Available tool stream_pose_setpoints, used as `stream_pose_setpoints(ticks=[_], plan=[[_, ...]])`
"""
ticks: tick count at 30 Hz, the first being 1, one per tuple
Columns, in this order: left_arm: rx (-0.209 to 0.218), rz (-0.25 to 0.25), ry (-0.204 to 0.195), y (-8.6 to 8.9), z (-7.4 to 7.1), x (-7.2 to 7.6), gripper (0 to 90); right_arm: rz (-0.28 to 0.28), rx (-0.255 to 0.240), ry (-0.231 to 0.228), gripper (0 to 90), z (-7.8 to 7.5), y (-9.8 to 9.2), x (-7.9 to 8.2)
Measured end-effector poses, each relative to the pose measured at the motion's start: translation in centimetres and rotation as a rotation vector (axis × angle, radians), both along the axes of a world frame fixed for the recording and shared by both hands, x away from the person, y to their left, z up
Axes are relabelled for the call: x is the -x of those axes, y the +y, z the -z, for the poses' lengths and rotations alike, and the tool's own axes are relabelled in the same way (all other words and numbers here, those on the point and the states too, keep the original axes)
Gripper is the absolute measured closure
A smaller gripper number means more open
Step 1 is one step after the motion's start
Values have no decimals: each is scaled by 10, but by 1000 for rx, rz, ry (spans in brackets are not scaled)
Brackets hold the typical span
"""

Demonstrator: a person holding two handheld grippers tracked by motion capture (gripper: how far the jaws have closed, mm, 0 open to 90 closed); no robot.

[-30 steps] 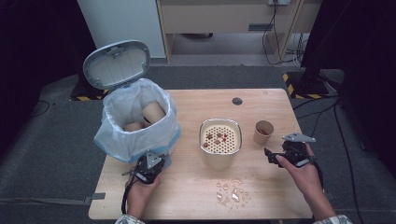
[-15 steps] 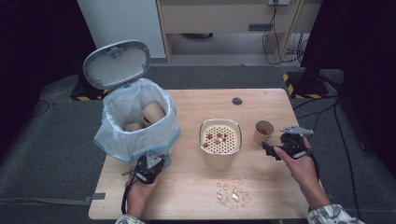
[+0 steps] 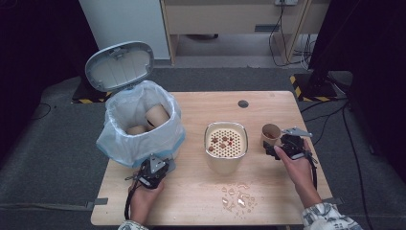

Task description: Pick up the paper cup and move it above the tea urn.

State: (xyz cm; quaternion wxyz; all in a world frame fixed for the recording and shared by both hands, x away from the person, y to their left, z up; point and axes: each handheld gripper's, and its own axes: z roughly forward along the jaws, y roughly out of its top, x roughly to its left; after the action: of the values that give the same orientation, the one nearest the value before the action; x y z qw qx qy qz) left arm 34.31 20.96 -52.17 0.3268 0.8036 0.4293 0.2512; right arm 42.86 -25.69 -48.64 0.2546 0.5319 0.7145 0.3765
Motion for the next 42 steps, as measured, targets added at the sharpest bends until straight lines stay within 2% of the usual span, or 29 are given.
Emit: stream_pose_setpoints(ticks=[4, 11, 16, 22, 26, 33, 42], plan=[[4, 0, 0, 0, 0, 0, 874, 24, -28, -14, 72, 7, 3, -10], [8, -1, 1, 1, 0, 0, 874, 49, -32, -11, 90, 19, 7, -28], [10, -1, 1, 1, 0, 0, 874, 56, -36, -24, 127, 26, 11, -35], [10, -2, 0, 1, 0, 0, 874, 76, -42, -34, 183, 33, 11, -40], [12, -3, 0, 1, 0, 0, 874, 66, -57, -35, 202, 36, 11, -43], [11, -3, 0, 1, 0, 0, 874, 65, -51, -52, 242, 37, 13, -43], [14, -3, 1, 1, 0, 0, 874, 46, -10, -75, 293, 33, 12, -41]])
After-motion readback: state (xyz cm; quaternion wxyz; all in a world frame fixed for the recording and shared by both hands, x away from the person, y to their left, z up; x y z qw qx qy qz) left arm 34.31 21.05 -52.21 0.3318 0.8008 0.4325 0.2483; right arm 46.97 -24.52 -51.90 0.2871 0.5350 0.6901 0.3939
